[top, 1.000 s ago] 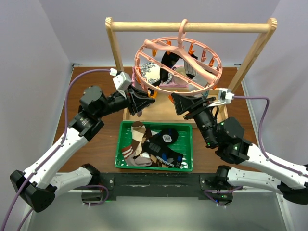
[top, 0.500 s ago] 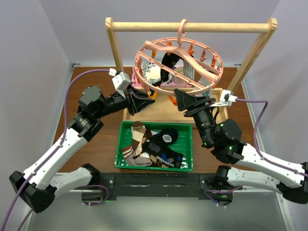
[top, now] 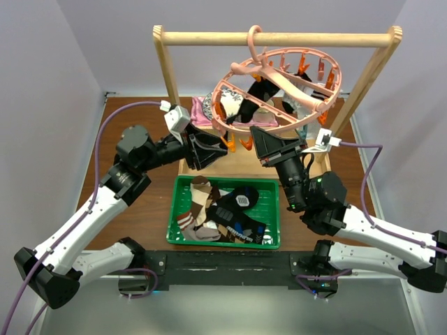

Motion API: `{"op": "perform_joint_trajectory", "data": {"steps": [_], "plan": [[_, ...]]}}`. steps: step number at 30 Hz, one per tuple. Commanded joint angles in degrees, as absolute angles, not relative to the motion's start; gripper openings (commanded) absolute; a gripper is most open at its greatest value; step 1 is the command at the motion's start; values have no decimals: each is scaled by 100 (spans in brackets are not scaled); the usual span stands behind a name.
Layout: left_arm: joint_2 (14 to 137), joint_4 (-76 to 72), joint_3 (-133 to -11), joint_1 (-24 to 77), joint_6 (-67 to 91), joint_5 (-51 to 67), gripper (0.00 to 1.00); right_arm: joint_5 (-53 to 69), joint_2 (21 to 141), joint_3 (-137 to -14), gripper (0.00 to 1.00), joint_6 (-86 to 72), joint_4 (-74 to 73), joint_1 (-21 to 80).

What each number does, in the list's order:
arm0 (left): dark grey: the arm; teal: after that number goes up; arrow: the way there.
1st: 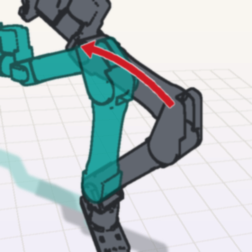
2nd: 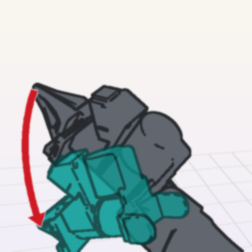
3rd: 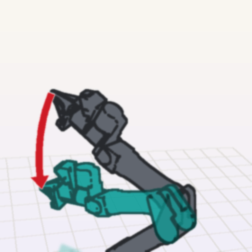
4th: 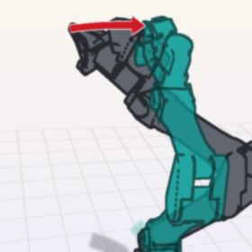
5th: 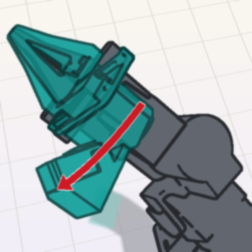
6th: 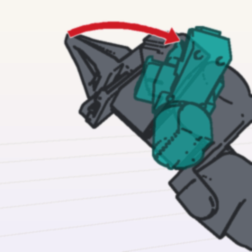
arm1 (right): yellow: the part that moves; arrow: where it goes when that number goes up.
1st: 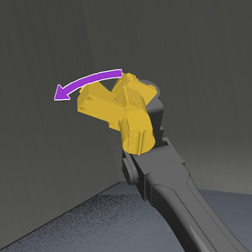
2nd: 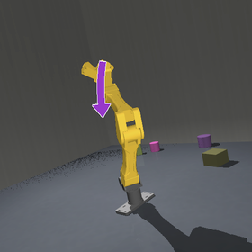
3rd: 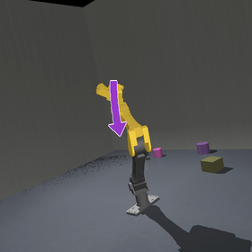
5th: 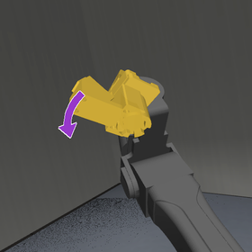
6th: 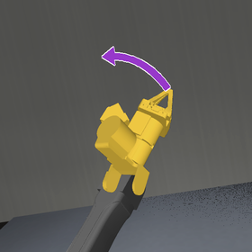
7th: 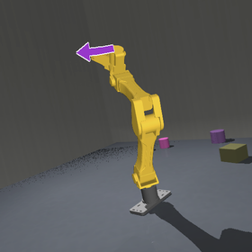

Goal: Clip the socks to the hanger
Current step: Open the clamp at the hanger.

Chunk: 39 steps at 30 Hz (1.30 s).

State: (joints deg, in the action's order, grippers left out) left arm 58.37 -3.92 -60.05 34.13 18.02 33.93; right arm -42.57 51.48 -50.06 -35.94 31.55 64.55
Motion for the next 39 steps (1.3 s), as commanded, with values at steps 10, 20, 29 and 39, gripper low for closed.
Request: {"op": "perform_joint_trajectory", "data": {"steps": [10, 20, 29, 39], "plan": [[5853, -844, -6064, 3428, 2250, 3341, 64, -4351, 5203, -5106, 4, -3551, 3208, 6407], [6170, -177, -6723, 3542, 2381, 1961, 67, -4026, 5414, -5221, 3, -3621, 3138, 6407], [6302, 580, -7119, 3551, 2601, 1055, 96, -3964, 5563, -5291, 5, -3612, 3120, 6399], [6363, 843, -7268, 3568, 2768, 844, 85, -3990, 5625, -5335, 4, -3621, 3032, 6407]]}}
